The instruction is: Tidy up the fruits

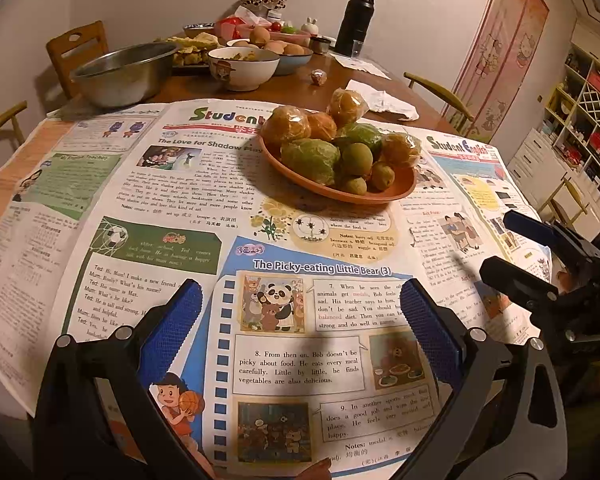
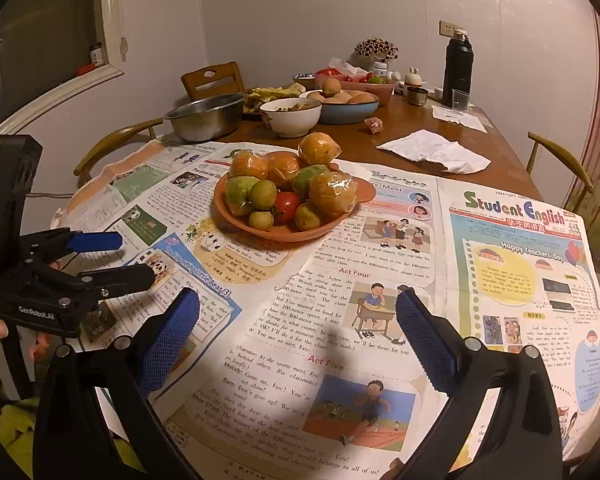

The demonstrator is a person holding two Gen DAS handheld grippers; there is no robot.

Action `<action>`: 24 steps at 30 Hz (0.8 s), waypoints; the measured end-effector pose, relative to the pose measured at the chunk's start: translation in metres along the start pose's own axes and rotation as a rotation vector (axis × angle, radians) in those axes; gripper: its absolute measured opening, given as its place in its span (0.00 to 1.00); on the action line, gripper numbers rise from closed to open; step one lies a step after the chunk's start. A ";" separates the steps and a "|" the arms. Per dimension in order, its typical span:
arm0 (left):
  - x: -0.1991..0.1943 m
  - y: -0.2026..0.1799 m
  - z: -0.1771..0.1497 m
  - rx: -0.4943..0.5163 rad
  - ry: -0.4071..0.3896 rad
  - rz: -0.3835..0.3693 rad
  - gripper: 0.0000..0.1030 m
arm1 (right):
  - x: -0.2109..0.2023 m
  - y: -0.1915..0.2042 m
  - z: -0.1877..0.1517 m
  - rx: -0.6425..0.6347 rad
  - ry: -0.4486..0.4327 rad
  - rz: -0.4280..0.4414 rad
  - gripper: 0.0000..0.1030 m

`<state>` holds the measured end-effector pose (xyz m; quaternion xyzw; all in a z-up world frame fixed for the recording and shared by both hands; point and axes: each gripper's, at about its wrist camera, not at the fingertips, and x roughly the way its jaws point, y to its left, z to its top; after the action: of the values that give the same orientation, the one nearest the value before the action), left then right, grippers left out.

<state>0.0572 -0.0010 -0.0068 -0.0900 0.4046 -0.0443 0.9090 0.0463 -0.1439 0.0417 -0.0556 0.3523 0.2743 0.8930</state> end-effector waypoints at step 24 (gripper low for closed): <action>-0.005 0.003 0.001 -0.006 -0.013 0.022 0.91 | 0.002 -0.001 -0.001 0.002 -0.001 0.000 0.96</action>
<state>0.0552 0.0027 -0.0032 -0.0886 0.3996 -0.0324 0.9118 0.0471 -0.1448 0.0394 -0.0545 0.3521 0.2742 0.8933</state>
